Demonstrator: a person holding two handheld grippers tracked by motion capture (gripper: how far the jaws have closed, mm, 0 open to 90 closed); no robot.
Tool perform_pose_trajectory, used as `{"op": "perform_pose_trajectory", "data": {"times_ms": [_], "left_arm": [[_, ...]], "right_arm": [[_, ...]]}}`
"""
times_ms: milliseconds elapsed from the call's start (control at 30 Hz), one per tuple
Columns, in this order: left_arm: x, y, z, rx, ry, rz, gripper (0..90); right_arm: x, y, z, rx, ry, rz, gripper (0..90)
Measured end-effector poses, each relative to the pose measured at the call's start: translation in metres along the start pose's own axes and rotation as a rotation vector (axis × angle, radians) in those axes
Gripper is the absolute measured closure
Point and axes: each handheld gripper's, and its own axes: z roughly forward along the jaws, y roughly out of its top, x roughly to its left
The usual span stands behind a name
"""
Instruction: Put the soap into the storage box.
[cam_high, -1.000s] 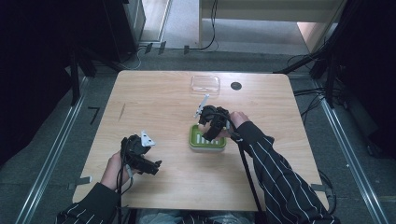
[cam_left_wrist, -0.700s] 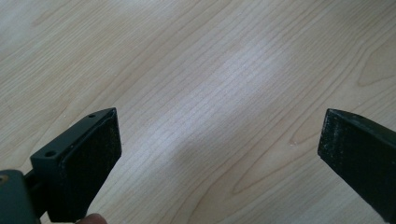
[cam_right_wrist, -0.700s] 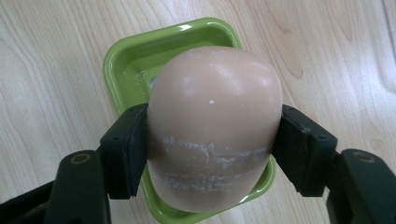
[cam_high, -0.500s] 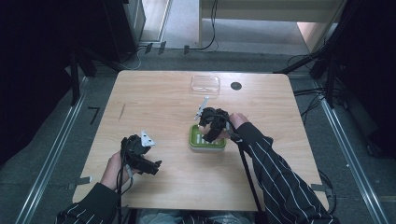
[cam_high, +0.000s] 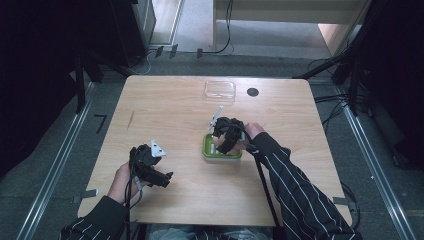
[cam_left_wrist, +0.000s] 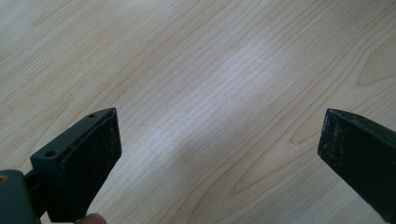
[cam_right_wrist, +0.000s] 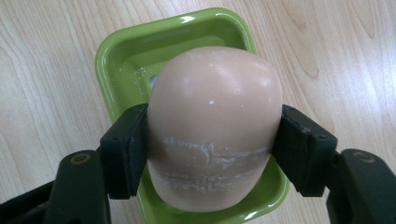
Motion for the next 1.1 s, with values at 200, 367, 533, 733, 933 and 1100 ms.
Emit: {"op": "perform_pose_trajectory", "data": {"times_ms": [200,367,533,733,933,1100], "left_arm": [[0.000,0.000,0.000,0.000,0.001,0.000,0.2],[0.000,0.000,0.000,-0.001,0.000,-0.001,0.2],[0.000,0.000,0.000,0.000,0.001,0.000,0.2],[0.000,0.000,0.000,0.000,0.000,-0.001,0.2],[0.000,0.000,0.000,0.000,0.000,0.000,0.2],[0.000,0.000,0.000,0.000,0.000,0.000,0.2]], "right_arm": [[0.001,0.001,0.003,0.002,-0.003,-0.006,33.3],[0.000,0.000,0.004,0.003,-0.012,0.000,33.4],[0.000,-0.001,0.007,0.005,-0.009,0.004,33.4],[0.001,-0.001,0.010,0.005,-0.008,-0.011,33.3],[0.002,-0.001,0.011,0.007,-0.007,-0.012,33.3],[0.002,-0.001,0.012,0.016,-0.006,0.001,33.3]]}}
